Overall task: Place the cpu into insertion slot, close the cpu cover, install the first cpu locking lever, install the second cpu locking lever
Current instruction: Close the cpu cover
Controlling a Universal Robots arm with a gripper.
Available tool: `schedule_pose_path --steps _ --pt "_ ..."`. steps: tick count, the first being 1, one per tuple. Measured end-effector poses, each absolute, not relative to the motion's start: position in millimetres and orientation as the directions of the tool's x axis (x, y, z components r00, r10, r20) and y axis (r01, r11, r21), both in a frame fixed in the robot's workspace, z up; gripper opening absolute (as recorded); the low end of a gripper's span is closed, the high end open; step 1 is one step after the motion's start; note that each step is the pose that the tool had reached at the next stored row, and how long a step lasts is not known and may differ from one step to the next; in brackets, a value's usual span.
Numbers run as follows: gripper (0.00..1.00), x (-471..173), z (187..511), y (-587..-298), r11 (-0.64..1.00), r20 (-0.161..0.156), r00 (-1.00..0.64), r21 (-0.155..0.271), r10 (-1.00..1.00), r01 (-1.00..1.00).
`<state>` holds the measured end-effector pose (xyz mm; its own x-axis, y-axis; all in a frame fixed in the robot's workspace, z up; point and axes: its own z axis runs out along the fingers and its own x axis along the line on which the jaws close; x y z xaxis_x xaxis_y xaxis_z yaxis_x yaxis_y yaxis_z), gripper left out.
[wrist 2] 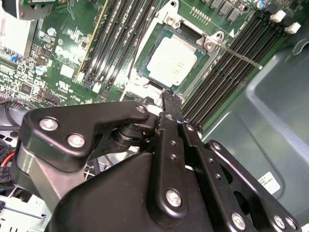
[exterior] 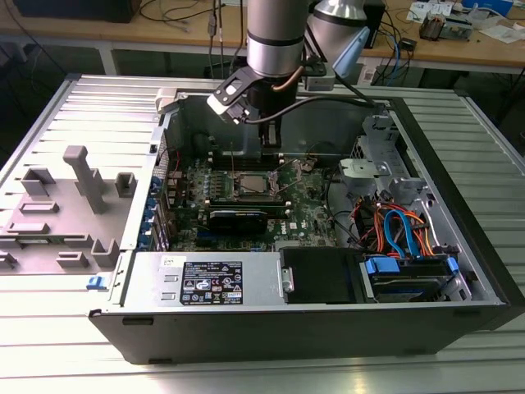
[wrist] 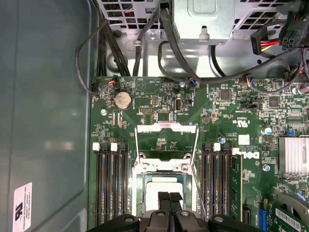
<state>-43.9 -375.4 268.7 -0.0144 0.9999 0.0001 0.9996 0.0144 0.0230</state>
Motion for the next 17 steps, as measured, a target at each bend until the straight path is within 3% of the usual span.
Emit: schedule_pose_path --steps 17 --pt "0.11 -27.9 268.7 -374.6 0.014 0.000 -0.014 0.020 1.000 1.000"
